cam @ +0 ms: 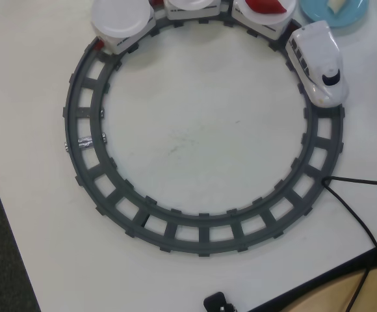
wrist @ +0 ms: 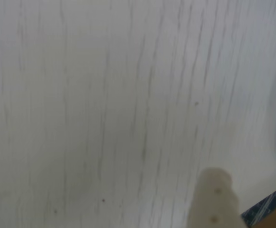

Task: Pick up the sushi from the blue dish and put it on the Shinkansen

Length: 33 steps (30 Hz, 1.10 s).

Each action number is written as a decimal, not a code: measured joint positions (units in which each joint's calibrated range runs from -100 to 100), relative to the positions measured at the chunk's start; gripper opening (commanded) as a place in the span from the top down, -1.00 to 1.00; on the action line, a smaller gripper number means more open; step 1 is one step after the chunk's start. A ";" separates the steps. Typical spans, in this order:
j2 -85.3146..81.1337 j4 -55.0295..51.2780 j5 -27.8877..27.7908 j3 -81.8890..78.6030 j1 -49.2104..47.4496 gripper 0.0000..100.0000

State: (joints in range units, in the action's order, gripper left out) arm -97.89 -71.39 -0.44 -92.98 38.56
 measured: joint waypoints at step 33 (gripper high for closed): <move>0.00 0.00 -0.10 0.00 -0.39 0.42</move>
State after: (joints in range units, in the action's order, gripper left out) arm -97.89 -71.39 -0.55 -92.98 38.16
